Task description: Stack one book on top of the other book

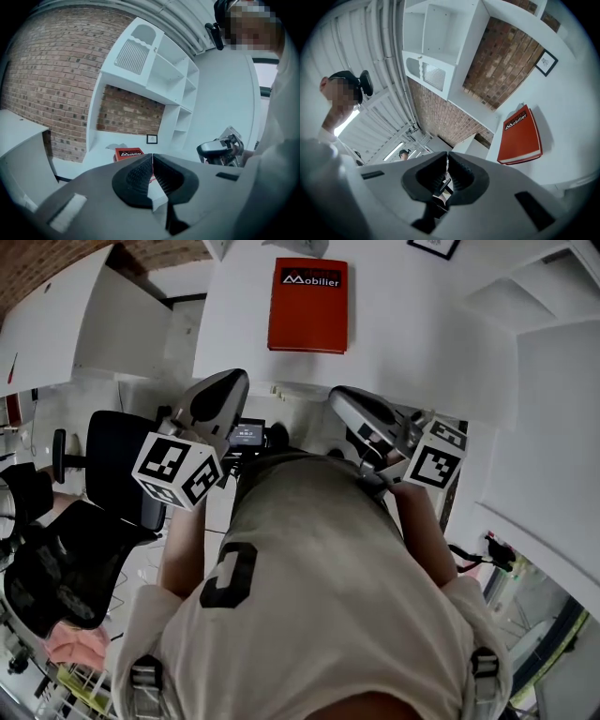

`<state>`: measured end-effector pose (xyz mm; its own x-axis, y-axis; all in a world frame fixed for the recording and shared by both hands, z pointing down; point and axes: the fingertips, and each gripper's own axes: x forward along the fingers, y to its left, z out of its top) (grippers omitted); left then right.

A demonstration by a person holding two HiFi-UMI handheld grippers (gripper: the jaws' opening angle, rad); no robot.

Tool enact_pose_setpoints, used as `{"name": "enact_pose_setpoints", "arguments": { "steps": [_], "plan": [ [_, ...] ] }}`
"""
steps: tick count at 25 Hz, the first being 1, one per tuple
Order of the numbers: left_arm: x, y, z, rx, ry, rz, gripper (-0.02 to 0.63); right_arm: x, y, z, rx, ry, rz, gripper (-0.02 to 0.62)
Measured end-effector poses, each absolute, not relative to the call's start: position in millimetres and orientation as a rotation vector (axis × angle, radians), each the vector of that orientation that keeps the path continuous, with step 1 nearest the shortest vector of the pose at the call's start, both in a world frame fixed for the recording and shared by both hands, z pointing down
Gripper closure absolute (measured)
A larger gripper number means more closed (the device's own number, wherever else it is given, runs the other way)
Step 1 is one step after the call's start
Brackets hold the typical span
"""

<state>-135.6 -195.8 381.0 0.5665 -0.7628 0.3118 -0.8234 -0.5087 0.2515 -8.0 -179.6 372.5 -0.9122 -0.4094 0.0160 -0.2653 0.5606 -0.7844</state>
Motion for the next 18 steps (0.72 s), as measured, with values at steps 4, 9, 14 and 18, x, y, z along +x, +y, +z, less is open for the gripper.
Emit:
{"name": "enact_pose_setpoints", "arguments": {
  "steps": [4,9,14,18],
  "plan": [
    [-121,-187,376,2.457,-1.285,0.251,0.600,4,-167,371,-0.574,2.620,-1.262,0.581],
    [-100,-169,371,2.470,-1.299,0.263,0.600,21,-151,371,-0.578,2.648,-1.252,0.581],
    [-84,-148,369,2.448,-1.341,0.287,0.600,37,-130,369,-0.536,2.700,-1.241,0.588],
    [-67,-132,371,2.440,-1.363,0.311,0.600,58,-116,380,-0.538,2.680,-1.289,0.591]
  ]
}}
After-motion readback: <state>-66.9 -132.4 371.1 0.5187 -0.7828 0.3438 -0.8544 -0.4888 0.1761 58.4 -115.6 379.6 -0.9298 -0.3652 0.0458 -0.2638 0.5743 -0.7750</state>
